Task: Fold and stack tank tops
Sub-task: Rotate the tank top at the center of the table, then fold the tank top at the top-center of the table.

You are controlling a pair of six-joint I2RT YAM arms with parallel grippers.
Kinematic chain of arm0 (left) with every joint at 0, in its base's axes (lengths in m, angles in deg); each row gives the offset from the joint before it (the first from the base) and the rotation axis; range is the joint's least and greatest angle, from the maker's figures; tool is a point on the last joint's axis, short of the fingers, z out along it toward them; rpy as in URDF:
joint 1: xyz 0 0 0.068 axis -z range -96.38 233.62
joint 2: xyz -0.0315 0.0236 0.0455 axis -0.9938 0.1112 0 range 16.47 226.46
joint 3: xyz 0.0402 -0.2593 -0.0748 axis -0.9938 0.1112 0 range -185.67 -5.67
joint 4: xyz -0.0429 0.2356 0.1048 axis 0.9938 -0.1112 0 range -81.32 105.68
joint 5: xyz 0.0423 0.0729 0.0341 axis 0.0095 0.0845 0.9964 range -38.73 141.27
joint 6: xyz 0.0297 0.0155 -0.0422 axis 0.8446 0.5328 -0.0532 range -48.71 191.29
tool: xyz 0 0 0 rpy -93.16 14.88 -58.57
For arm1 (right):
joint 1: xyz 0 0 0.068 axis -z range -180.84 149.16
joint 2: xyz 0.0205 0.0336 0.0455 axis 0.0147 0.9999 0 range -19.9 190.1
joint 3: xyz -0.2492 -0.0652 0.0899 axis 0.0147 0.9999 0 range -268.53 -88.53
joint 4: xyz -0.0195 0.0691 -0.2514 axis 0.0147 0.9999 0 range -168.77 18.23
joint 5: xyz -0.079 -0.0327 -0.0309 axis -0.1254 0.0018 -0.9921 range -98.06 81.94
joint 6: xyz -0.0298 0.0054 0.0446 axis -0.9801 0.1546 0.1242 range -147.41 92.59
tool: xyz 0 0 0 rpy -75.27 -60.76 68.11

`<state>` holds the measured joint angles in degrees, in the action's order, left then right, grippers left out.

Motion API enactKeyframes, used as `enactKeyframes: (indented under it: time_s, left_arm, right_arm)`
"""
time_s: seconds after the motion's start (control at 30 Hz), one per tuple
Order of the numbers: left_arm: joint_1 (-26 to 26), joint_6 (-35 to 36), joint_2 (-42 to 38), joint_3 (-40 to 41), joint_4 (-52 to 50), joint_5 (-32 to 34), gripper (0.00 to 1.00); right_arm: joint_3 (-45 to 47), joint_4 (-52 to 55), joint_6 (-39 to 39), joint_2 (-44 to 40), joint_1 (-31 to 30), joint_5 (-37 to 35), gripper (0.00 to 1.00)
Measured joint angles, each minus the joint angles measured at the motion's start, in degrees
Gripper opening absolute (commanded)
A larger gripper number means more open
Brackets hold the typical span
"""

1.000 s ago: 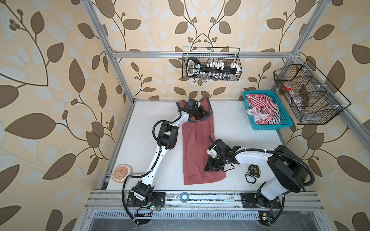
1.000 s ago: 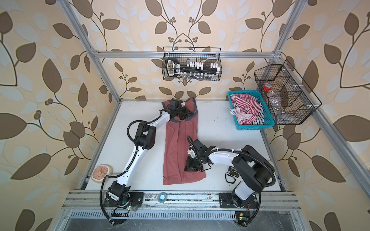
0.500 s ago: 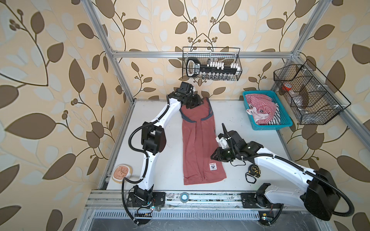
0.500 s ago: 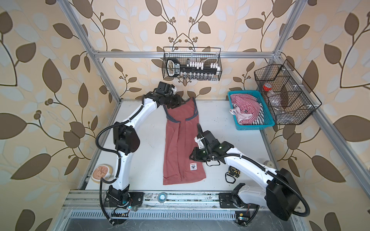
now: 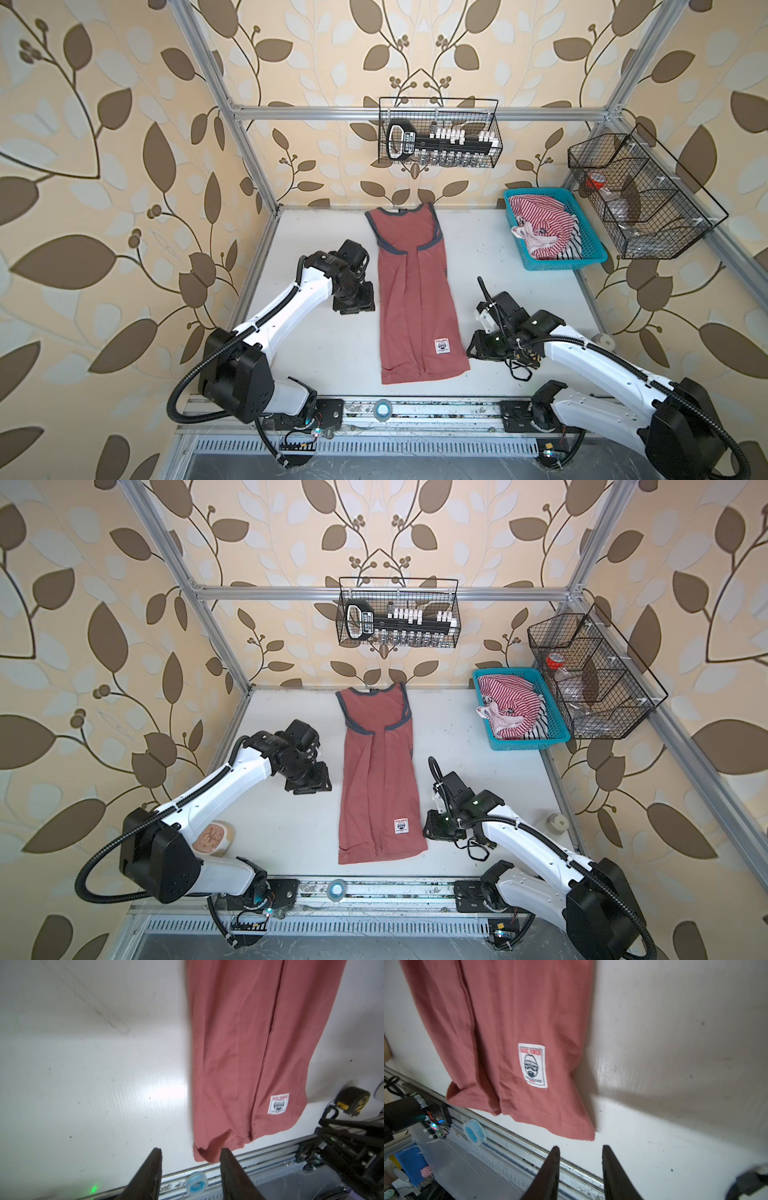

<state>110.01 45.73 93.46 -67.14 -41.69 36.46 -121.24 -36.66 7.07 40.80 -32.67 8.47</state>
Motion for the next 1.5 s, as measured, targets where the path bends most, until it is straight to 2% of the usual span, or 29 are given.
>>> enactKeyframes:
  time_s: [0.2,0.4,0.9,1.1,1.27,1.5]
  left_arm:
    - [6.3,-5.2,-2.2,11.0,6.0,-4.6,0.49]
    - [10.4,-10.9,-2.1,18.2,14.1,-7.5,0.51]
    - [18.6,-21.2,0.5,25.9,27.2,-9.3,0.56]
    - [20.3,-24.3,0.5,27.0,30.4,-10.5,0.57]
    - [21.6,-26.3,0.6,27.7,32.5,-10.8,0.49]
    - [22.1,-28.8,0.2,28.9,33.1,-9.6,0.18]
  right_arm:
    - [2.9,-2.3,0.0,0.0,-1.1,0.6,0.38]
    - [4.5,-7.4,0.4,1.8,-2.1,1.8,0.39]
    - [6.4,-14.7,0.6,5.4,-3.3,3.5,0.4]
    - [7.7,-16.7,1.5,5.4,-4.2,4.3,0.37]
    - [8.2,-17.7,2.2,5.4,-4.5,4.7,0.28]
    - [8.9,-18.0,3.0,5.2,-5.6,4.9,0.04]
